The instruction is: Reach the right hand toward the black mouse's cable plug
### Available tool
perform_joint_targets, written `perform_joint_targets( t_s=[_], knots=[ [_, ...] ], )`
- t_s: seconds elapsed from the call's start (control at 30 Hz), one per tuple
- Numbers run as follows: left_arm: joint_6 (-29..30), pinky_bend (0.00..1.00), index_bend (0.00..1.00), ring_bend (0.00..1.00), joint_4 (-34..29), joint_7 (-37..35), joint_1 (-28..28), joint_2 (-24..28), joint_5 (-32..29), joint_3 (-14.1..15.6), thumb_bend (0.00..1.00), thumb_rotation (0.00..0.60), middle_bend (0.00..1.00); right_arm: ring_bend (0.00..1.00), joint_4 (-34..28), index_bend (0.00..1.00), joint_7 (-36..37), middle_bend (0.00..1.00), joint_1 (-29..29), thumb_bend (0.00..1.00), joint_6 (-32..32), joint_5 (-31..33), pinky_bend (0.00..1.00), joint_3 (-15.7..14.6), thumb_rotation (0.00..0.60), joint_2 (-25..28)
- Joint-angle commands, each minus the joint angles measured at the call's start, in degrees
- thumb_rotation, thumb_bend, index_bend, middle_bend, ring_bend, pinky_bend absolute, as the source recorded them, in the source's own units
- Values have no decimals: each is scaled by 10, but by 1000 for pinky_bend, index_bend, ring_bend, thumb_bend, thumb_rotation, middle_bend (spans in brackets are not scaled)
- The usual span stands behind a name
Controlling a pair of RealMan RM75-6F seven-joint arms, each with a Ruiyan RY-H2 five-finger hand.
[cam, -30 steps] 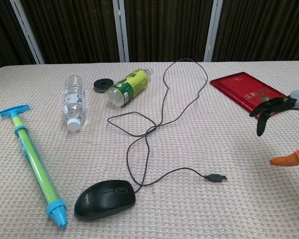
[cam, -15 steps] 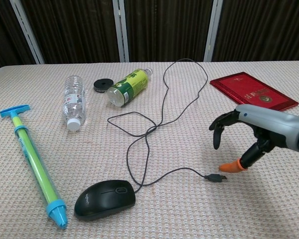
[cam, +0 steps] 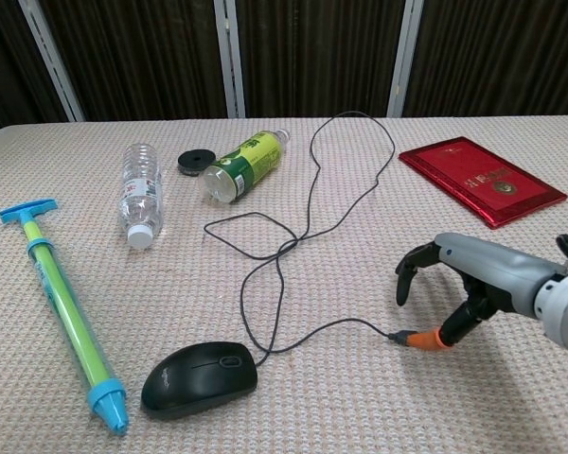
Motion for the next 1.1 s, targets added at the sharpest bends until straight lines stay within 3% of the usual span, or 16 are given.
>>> perform_joint_targets(
  t_s=[0.03,0.63,1.1],
  knots=[
    [0,0,0,0,0,-2,0,0,0,0,90,600,0,0,5,457,8,165,-2,189,3,2,0,-1,600,-6],
    [-4,0,0,0,-1,-3,-1,0,-6,-2,89,600,0,0,47,498,14,179,-1,203,4,9,0,-7,600,-33],
    [-7,0,0,0,-4,-6,-2,0,-12,-5,89,600,0,0,59,529,24,213,-9,283,0,10,0,-14,600,-38]
  ],
)
